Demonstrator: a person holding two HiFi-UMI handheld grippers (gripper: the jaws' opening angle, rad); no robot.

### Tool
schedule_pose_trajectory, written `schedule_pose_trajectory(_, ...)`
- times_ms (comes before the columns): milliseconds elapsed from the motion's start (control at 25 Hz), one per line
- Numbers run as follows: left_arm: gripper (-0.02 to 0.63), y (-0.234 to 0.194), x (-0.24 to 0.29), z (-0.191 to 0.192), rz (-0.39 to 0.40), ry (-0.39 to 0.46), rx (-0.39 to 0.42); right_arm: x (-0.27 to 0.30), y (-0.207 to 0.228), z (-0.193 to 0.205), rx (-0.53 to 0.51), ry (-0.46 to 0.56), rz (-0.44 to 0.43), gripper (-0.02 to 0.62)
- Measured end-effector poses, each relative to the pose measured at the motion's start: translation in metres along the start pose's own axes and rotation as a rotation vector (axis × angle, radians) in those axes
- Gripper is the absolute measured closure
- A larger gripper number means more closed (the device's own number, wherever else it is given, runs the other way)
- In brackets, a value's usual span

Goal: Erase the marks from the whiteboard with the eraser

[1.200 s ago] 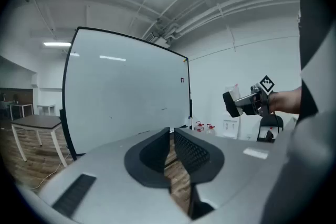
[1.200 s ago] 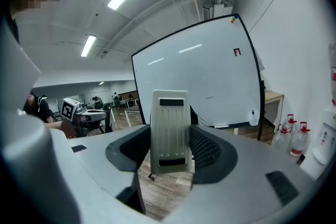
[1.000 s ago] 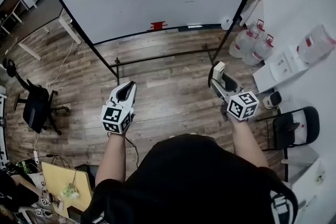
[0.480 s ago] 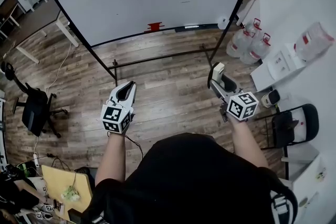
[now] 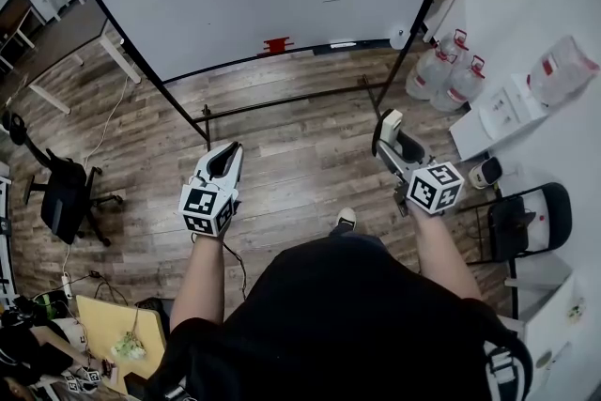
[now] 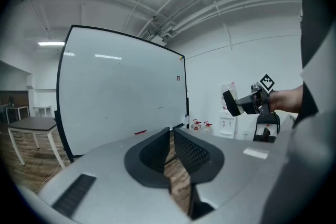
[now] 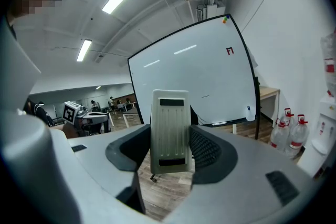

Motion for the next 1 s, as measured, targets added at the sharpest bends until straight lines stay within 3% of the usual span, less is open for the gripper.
schedule_pose_trajectory(1000, 0.569, -0.004, 0.045, -0.003, -0.069, -0.06, 0.016, 0.041, 0.057, -0.009, 0.007, -0.026, -0.052, 0.367)
Point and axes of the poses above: the fingertips, and each gripper's own axes: x forward along the fingers, y to its right, z out of its underside, the point moved 10 cm from there along -x, backward along the fingers, and after that the axes turned 1 degree about -z, right-handed, at the moved point
